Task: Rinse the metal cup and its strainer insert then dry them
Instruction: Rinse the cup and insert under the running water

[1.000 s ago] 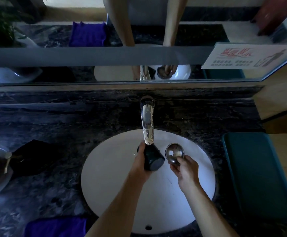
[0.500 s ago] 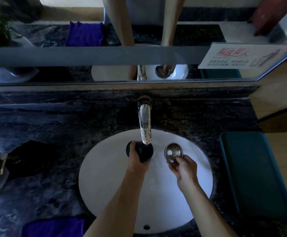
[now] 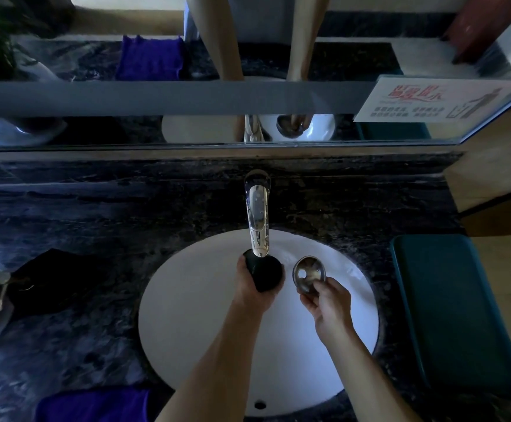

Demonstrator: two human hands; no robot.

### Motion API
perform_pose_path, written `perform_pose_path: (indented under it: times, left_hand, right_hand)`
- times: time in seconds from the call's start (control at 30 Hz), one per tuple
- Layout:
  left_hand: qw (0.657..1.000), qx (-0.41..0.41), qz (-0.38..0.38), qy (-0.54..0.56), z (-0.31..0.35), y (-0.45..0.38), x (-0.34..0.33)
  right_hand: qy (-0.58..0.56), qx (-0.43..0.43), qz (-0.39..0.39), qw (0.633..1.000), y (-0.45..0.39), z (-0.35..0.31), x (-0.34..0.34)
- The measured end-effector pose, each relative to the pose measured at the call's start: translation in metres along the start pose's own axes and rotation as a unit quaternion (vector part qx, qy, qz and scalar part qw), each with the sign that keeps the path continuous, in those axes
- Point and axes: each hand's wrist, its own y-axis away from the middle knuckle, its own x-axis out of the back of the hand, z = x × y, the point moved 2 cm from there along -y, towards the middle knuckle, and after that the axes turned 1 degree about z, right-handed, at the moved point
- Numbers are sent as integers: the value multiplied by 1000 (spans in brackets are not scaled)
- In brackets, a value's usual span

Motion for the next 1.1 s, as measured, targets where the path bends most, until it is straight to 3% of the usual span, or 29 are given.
perform_pose_path:
  times: [0.17, 0.47, 0.8, 0.97, 1.1]
  left_hand:
    - [990, -26, -24, -134, 5, 1, 14]
    - [971, -80, -3, -223, 13, 1, 24]
    - [949, -84, -69, -296, 16, 14, 14]
    - [936, -129, -42, -324, 21, 13, 18]
    - [946, -131, -44, -292, 28, 19, 23]
  right_hand:
    - [6, 2, -11, 1000, 2, -2, -3]
    - [6, 1, -15, 1000, 1, 1, -6]
    - [-2, 4, -20, 1000, 0, 0, -2]
    - [2, -8, -42, 999, -3, 1, -6]
    - [10, -26, -69, 997, -4, 2, -19]
